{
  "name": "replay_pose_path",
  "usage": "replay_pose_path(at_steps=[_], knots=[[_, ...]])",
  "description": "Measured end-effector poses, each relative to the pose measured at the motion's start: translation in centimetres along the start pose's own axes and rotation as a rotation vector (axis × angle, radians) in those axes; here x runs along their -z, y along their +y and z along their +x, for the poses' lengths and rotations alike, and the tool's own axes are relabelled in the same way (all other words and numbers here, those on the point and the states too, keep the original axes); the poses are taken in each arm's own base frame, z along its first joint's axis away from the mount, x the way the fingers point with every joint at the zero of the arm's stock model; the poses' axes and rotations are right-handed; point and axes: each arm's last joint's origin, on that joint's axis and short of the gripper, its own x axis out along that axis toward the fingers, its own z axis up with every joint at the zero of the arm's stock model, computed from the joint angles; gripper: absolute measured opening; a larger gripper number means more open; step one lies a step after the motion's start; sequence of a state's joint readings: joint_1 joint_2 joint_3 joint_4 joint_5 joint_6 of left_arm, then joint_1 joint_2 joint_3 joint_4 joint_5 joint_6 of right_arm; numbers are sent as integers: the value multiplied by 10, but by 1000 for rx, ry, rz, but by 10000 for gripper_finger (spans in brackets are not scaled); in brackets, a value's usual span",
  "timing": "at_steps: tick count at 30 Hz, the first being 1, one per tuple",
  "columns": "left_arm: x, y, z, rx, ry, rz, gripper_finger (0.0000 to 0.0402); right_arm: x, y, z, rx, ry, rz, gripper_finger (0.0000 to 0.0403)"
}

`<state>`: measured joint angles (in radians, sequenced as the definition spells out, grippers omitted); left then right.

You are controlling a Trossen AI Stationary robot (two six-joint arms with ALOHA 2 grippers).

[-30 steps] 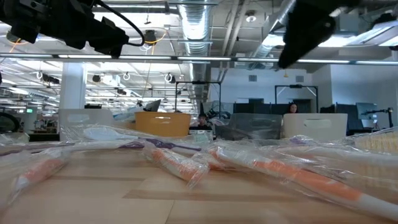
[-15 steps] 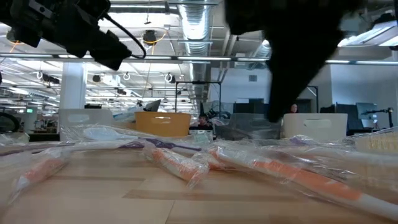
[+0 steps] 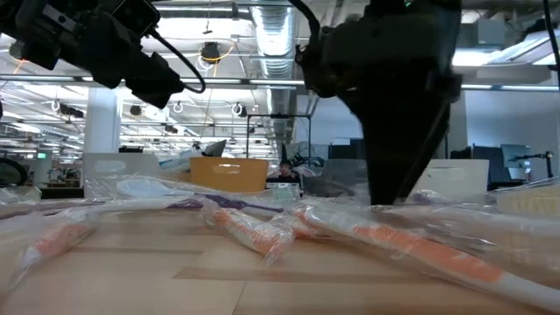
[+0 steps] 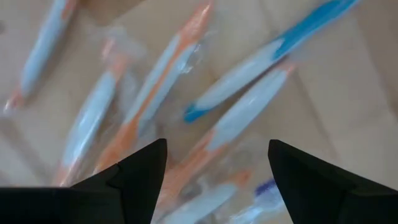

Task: Pick & Place Toothbrushes
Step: Put the orange toothbrush into the yellow bin

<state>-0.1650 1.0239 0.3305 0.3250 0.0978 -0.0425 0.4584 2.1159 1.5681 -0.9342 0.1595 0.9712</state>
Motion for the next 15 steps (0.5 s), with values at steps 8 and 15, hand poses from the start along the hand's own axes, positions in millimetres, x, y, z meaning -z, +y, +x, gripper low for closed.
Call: replay_pose_path(at_steps=[8,15], knots=[[0,0,0,1,1,-18,145,-1,2,1,-48,34,5,276],[0,0,0,1,2,-26,145,-4,-12,19,-67,87,16,276]])
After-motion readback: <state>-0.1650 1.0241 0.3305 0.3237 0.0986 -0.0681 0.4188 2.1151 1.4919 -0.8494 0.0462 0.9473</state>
